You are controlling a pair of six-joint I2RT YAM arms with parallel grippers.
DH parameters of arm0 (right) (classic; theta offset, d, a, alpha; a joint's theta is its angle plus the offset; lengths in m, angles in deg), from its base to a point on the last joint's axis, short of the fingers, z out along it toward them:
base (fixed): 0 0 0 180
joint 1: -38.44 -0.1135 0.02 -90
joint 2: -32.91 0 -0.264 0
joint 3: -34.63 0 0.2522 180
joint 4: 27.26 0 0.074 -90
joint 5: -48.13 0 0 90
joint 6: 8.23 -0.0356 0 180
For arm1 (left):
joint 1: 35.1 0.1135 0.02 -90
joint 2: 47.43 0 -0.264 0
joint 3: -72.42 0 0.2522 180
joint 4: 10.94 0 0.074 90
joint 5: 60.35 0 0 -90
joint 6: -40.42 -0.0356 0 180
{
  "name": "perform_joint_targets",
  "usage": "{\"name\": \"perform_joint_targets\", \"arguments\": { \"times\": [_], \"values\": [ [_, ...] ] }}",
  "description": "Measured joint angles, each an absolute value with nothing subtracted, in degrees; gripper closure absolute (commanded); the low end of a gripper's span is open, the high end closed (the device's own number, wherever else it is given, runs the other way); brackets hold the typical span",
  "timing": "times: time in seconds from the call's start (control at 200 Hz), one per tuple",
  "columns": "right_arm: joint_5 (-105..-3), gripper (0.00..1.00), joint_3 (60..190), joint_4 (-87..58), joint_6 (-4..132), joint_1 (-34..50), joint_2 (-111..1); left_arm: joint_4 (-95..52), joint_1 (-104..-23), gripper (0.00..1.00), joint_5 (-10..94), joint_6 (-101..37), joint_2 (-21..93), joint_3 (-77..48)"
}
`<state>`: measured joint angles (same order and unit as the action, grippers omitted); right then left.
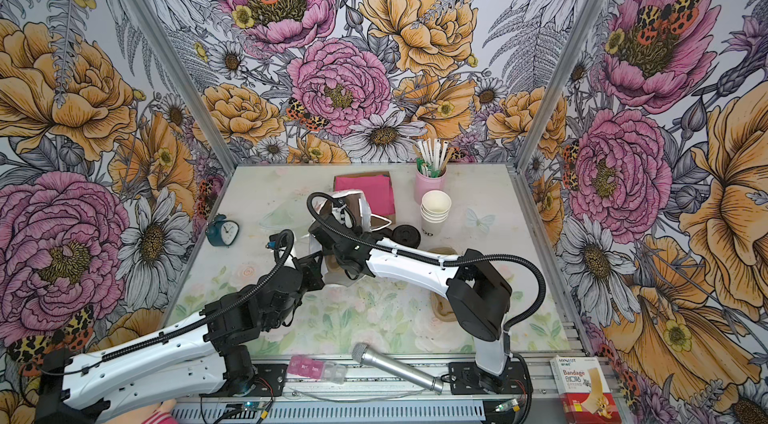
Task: Pack a coffee takeout order
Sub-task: Place the cup tray in the takeout bag.
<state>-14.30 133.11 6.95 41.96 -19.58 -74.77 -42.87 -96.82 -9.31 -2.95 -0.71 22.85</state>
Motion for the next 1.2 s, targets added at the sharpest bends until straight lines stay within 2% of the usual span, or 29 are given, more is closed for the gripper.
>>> {"name": "perform_joint_targets", "arguments": {
  "times": [0.66,0.91,1.201],
  "values": [
    [-19.3,0.88,140.5,4.4,47.4,-17.1,-86.7,-42.7,-97.2,1.0,-9.3,-1.3,-4.1,24.6],
    [-20.1,0.81,141.3,3.7,48.1,-17.0,-87.9,-42.9,-97.2,1.0,-9.3,-1.3,-4.3,24.8],
    [-21.1,0.57,141.3,3.8,48.4,-16.7,-87.8,-43.3,-97.2,1.0,-9.3,-0.4,-4.6,24.9]
  ]
}}
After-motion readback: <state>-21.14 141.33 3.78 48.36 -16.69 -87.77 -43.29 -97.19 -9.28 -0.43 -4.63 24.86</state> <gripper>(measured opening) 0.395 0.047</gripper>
